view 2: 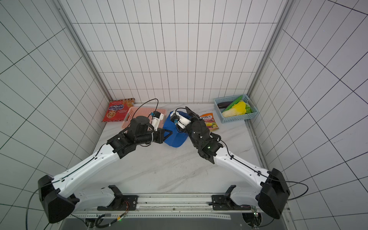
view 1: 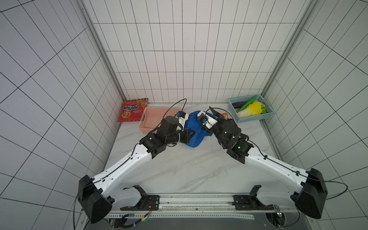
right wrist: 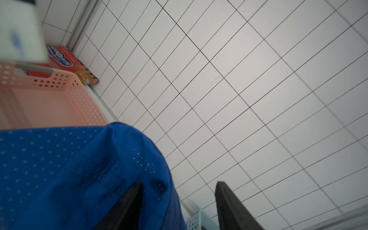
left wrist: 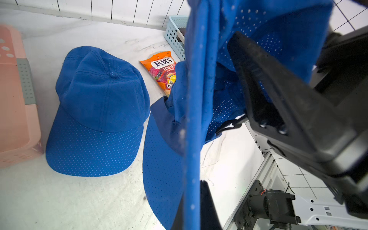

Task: Turn the baseball cap inside out
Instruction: Turn over the baseball cap.

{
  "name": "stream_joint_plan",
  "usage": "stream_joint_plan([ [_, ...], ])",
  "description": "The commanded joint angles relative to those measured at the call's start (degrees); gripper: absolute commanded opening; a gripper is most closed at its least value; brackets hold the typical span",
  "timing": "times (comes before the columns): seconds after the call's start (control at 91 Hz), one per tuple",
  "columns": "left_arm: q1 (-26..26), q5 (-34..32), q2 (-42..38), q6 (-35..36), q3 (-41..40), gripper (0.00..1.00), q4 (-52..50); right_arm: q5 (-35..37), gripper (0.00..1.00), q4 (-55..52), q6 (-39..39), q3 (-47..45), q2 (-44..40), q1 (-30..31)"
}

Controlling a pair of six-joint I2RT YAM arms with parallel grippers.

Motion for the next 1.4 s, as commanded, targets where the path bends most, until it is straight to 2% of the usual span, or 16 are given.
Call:
stream_joint_plan([
  [0.0,-0.36,-2.02,-1.59,3.93,0.46,0.00,0.05,-2.27,0.42,-5.23,2.30,1.55,-0.28,0.19],
  [0.231,-0.50,-2.54,-1.99,7.46,0.33,0.00,-1.40,-6.87,0.35,-14.49,8.28,2.63,-1.73,-0.98],
  [0.363,-0.45,-1.94,-2.72,9.10,-0.69,0.00,-1.55,-10.44,0.22,-19.25,14.20,2.16,-4.32,-2.88],
  [0.418,-0.41,-2.20,-2.75,9.88,-1.00,0.00,-2.17,-12.41,0.12,-20.27,16.61,1.74,-5.56,-3.64],
  [0.462,-0.43,-2.70,-2.60,10.39,-1.03,0.00,-3.02,-14.16,0.00,-20.85,18.30,1.43,-6.79,-4.41],
  [0.55,-0.47,-3.97,-2.35,11.72,-1.06,0.00,-5.01,-18.01,0.00,-22.59,21.75,1.32,-8.63,-6.01],
  [0.627,-0.42,-5.19,-2.45,12.87,-1.33,0.00,-5.88,-24.22,0.00,-25.05,25.02,1.84,-9.65,-8.41],
  [0.781,-0.42,-7.04,-2.87,13.92,-1.56,0.00,-5.83,-46.40,0.00,-28.46,34.01,3.07,-10.29,-15.67],
  [0.913,-0.39,-8.36,-2.78,13.66,-1.86,0.00,-4.75,-60.54,0.00,-35.47,38.75,6.50,-8.08,-19.05],
  [1.055,-0.35,-9.42,-2.34,13.12,-2.33,0.00,-3.18,-70.52,0.00,-42.88,40.52,10.45,-4.56,-19.87],
  [1.22,0.10,-10.98,-1.20,11.38,-2.39,0.00,-1.13,-78.14,0.00,-43.33,44.11,11.69,-1.11,-19.92],
  [1.297,1.27,-9.33,-0.31,10.22,-2.57,0.00,0.65,-81.40,0.00,-43.30,45.45,12.80,0.66,-19.86],
  [1.385,3.87,-4.43,1.01,7.69,-2.86,0.00,3.50,-85.11,0.00,-43.17,46.66,14.22,2.74,-19.92],
])
